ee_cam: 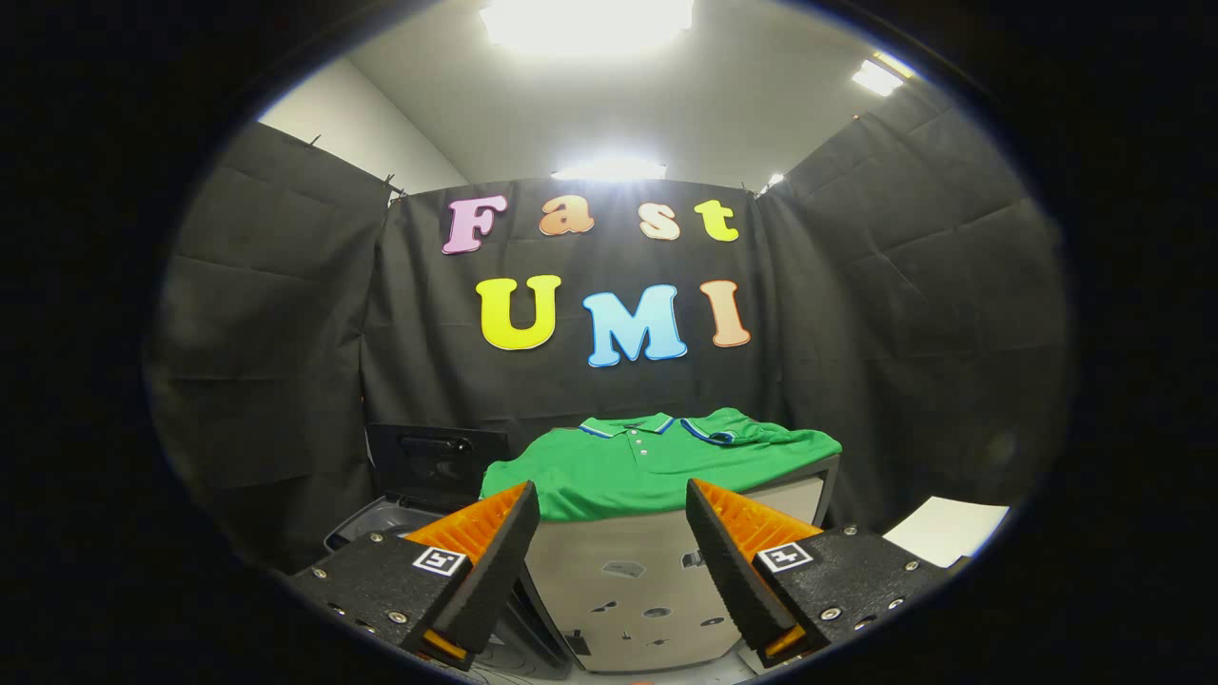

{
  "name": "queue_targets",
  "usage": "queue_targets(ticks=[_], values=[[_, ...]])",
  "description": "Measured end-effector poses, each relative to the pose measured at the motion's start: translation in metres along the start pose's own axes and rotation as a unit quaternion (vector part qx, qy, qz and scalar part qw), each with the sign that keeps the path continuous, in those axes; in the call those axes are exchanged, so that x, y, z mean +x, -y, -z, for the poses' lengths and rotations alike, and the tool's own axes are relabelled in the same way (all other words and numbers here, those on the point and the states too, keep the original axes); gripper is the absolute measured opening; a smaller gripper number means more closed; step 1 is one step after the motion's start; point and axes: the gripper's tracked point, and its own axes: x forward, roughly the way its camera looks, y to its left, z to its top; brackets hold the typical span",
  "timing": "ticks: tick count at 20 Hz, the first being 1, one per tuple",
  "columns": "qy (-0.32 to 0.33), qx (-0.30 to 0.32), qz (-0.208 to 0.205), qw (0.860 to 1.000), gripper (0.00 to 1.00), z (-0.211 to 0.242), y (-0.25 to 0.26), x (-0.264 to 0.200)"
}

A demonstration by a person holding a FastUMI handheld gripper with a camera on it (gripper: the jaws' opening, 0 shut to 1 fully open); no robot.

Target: Put the clothes into the washing machine and then close the washing machine lid.

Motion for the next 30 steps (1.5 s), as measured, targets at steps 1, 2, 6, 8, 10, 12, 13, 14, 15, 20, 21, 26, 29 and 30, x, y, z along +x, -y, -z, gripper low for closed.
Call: queue_targets(ticks=[1, 2, 6, 8, 10, 12, 13, 14, 15, 20, 21, 26, 29, 30], values=[[0.000, -0.001, -0.001, 1.000, 0.95, -0.001, 0.001, 0.006], [0.000, -0.002, -0.001, 1.000, 0.95, -0.003, 0.002, 0.012], [-0.002, -0.005, -0.007, 1.000, 0.95, -0.006, 0.003, 0.033], [-0.002, -0.005, -0.009, 1.000, 0.95, -0.009, 0.003, 0.043], [-0.004, -0.007, -0.012, 1.000, 0.95, -0.011, 0.003, 0.054], [-0.006, -0.006, -0.014, 1.000, 0.95, -0.014, 0.005, 0.065], [-0.006, -0.004, -0.015, 1.000, 0.95, -0.015, 0.005, 0.070], [-0.007, -0.002, -0.016, 1.000, 0.95, -0.017, 0.007, 0.076], [-0.011, -0.001, -0.015, 1.000, 0.95, -0.018, 0.009, 0.083], [-0.045, 0.008, -0.027, 0.999, 0.95, -0.021, 0.011, 0.119], [-0.059, 0.008, -0.027, 0.998, 0.95, -0.018, 0.013, 0.127], [-0.095, 0.009, -0.034, 0.995, 0.95, -0.022, 0.014, 0.165], [-0.105, 0.002, -0.033, 0.994, 0.95, -0.021, 0.019, 0.189], [-0.114, 0.001, -0.033, 0.993, 0.95, -0.020, 0.020, 0.198]])
